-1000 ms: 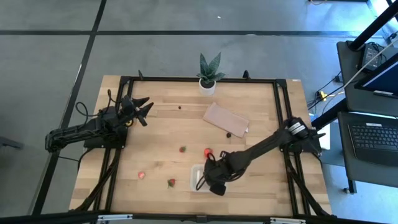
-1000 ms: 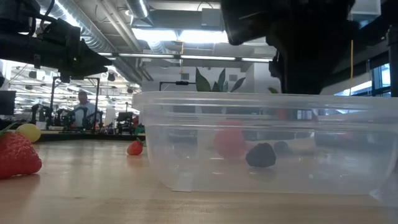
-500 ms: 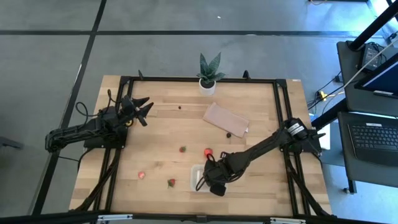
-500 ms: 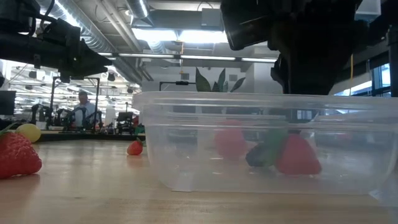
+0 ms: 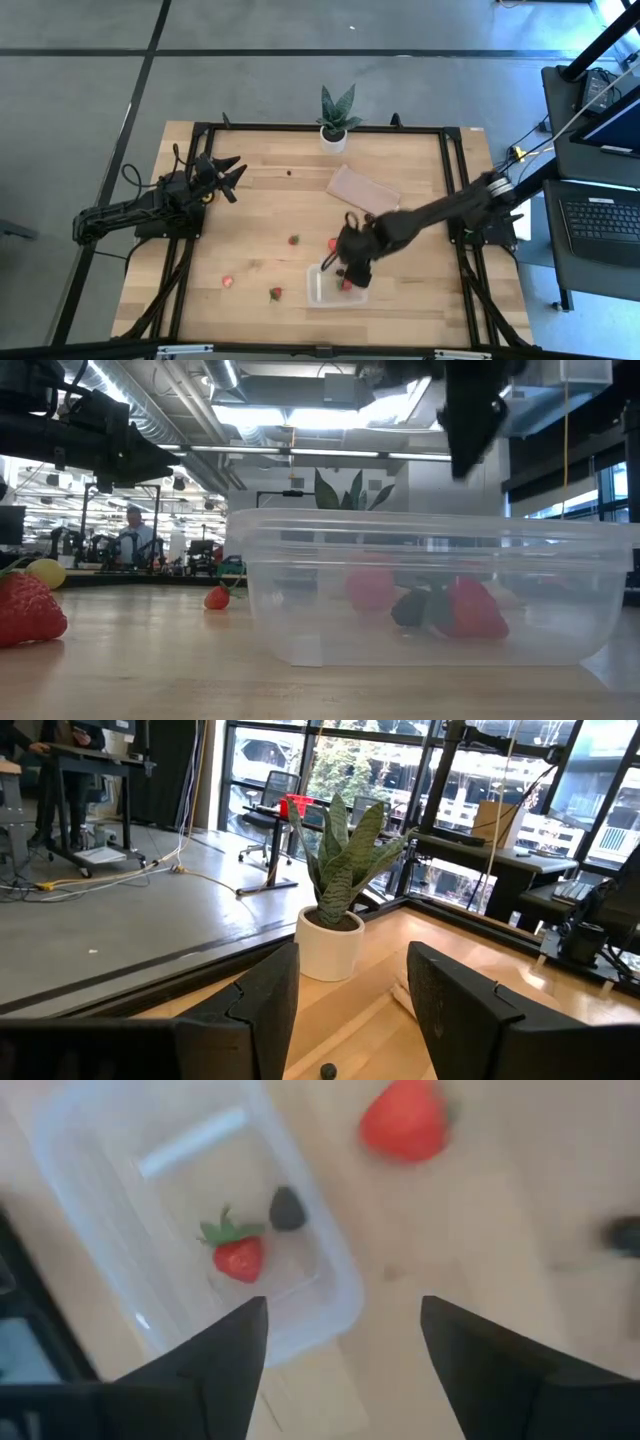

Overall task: Pick and placing Produce into tupperware
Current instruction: Put the black cherry in the bin

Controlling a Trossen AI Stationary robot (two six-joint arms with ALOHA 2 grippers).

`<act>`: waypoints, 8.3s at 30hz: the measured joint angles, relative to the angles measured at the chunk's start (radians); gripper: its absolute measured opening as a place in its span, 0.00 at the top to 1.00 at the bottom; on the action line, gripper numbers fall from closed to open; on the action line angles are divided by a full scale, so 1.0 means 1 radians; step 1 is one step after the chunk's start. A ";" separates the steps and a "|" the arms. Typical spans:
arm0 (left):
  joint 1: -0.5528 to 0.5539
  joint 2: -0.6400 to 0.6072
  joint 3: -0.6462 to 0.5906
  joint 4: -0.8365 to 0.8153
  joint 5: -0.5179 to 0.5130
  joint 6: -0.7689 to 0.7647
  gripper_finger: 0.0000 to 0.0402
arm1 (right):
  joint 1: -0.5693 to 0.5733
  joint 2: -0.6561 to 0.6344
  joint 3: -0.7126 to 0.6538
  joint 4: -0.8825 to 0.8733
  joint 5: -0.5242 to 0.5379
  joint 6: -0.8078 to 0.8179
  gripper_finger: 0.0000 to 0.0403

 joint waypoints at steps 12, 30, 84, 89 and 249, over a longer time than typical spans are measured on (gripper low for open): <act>0.000 0.000 0.000 0.000 -0.007 0.000 0.56 | -0.232 -0.138 -0.002 -0.160 0.254 -0.008 0.34; 0.000 0.000 0.000 0.000 -0.007 -0.001 0.56 | -0.292 0.082 -0.007 -0.218 0.216 0.014 0.34; 0.000 0.000 0.000 0.000 0.001 -0.002 0.56 | -0.325 -0.149 -0.381 0.174 0.135 0.124 0.31; 0.000 0.000 0.000 0.000 0.001 -0.002 0.56 | -0.299 -0.149 -0.381 0.173 0.127 0.185 0.25; 0.000 0.000 0.000 -0.001 0.001 0.000 0.56 | 0.147 0.212 -0.027 0.292 -0.024 0.097 0.94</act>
